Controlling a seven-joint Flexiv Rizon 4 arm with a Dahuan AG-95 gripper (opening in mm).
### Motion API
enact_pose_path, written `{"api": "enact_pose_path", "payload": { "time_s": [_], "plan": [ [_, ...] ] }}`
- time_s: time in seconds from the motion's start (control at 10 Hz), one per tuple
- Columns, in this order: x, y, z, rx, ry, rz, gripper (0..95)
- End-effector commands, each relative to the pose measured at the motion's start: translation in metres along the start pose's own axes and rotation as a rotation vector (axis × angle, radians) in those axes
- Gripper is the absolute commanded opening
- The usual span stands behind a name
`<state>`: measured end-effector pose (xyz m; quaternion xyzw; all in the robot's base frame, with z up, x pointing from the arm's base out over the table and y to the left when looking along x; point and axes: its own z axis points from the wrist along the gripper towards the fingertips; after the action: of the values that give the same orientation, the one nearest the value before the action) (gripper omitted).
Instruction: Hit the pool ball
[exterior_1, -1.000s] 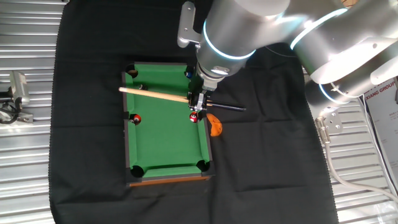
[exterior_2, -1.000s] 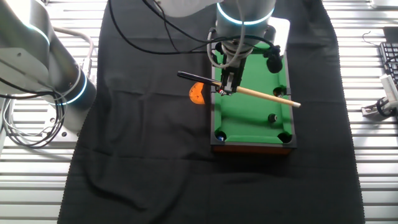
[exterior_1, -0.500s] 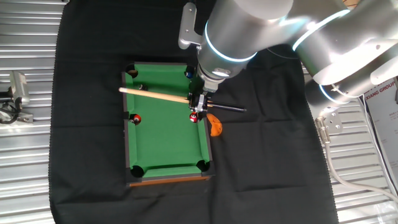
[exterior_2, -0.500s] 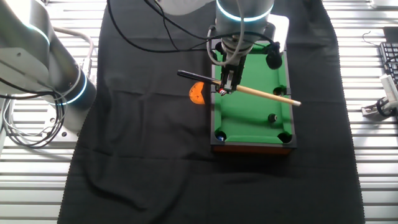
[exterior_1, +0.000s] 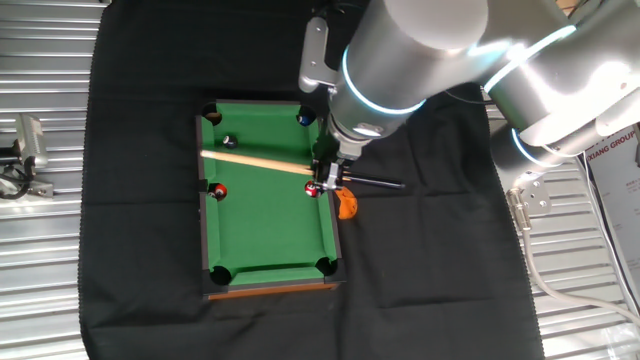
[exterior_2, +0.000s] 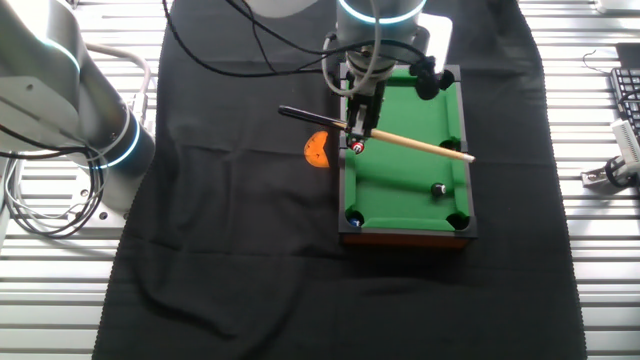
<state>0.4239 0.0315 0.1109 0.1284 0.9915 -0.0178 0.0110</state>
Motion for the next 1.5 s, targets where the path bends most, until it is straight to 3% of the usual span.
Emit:
{"api": "enact_pose_path", "payload": {
  "time_s": [0.1,0.7,1.5],
  "plan": [
    [0.004,-0.001,0.0,-0.003,0.003,-0.001,0.0],
    [0.02,-0.004,0.003,0.0,0.005,-0.001,0.0],
    [0.021,-0.013,0.001,-0.009,0.008,0.0,0.0]
  ]
}}
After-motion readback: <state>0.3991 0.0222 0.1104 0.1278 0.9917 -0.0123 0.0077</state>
